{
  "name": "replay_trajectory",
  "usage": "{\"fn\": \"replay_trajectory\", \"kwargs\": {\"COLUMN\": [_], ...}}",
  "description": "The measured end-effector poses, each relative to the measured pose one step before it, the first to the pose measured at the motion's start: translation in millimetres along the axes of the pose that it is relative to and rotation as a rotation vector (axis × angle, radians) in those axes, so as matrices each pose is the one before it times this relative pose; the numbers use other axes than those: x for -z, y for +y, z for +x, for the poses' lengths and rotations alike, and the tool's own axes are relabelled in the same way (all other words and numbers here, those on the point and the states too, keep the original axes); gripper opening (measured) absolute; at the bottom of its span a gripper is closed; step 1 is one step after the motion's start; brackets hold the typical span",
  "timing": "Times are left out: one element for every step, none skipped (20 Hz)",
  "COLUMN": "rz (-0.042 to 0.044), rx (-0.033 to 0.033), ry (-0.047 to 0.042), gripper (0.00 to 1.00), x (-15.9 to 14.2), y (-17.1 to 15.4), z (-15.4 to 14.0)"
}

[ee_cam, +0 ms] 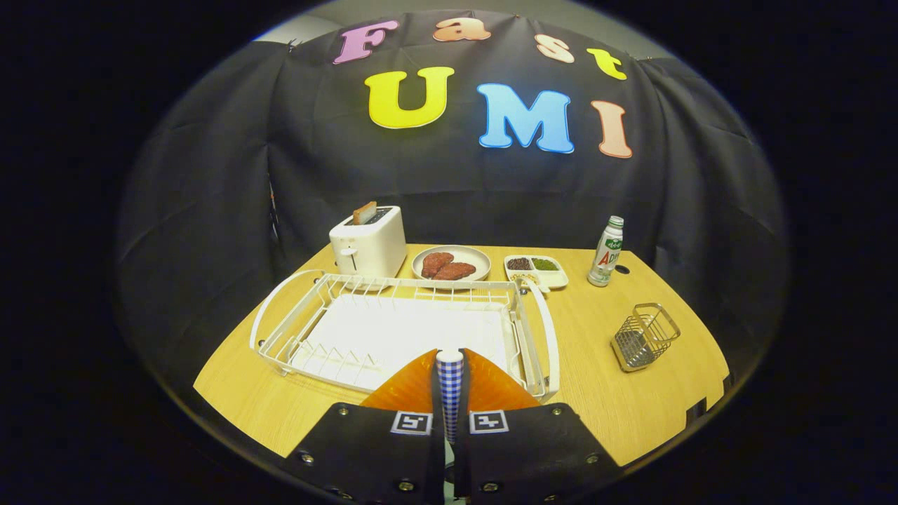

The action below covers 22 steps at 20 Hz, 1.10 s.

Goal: Take the plate from the dish rack, then take the spoon from the basket and place it into the plate.

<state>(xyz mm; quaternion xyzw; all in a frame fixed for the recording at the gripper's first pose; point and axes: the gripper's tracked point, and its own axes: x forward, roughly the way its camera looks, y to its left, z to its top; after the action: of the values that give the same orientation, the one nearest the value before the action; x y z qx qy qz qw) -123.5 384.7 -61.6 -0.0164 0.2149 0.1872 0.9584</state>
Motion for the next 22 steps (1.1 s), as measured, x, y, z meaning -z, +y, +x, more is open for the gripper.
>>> {"fn": "replay_trajectory", "kwargs": {"rz": [-0.00366, -0.00517, -0.00484, -0.00450, -0.00113, 0.00040, -0.00008, 0.00205, 0.00080, 0.00092, 0.00302, 0.00367, 0.00221, 0.00115, 0.00267, 0.00143, -0.00134, -0.00297, -0.00313, -0.00106, 0.00200, 0.00379], "rx": [-0.00929, -0.00818, -0.00747, -0.00362, -0.00476, -0.00066, -0.00135, -0.00232, 0.00152, 0.00210, -0.00207, -0.00406, 0.00048, 0.00375, -0.00197, -0.00350, -0.00450, -0.00099, -0.00019, -0.00079, 0.00078, 0.00151], "ry": [0.01055, 0.00943, 0.00860, 0.00622, 0.00381, 0.00299, 0.00583, 0.00719, 0.00589, 0.00359, -0.00046, 0.00065, -0.00304, -0.00231, -0.00341, -0.00159, 0.00020, 0.00176, 0.00260, -0.00174, -0.00088, -0.00267], "gripper": [0.05, 0.05, 0.05, 0.05, 0.08, 0.08, 0.09, 0.12, 0.11, 0.14, 0.14, 0.14, 0.14, 0.15, 0.15, 0.15, 0.15, 0.15, 0.15, 0.15, 0.15, 0.15], "x": [6.32, 5.16, 5.06, 3.45, 1.81, 1.18, 2.86, 2.49, 2.24, 1.32, 0.03, -0.05, -1.11, -1.90, -1.68, -2.13, 0.16, -0.39, 0.01, -1.21, -0.27, -1.17], "y": [1.49, 1.48, 0.70, 0.57, -0.14, -0.79, 0.12, 0.15, -0.14, 0.18, -0.60, 0.48, 0.06, -1.00, 0.25, 0.45, 1.00, -0.95, -0.11, -0.62, -1.05, -1.30], "z": [0.28, -0.47, -0.67, -1.01, -0.97, 0.57, -2.01, 0.03, -1.17, -0.51, -0.71, -1.61, -0.91, -0.67, -0.87, 0.56, 0.68, 0.28, -1.23, -0.60, 1.21, -0.46]}}
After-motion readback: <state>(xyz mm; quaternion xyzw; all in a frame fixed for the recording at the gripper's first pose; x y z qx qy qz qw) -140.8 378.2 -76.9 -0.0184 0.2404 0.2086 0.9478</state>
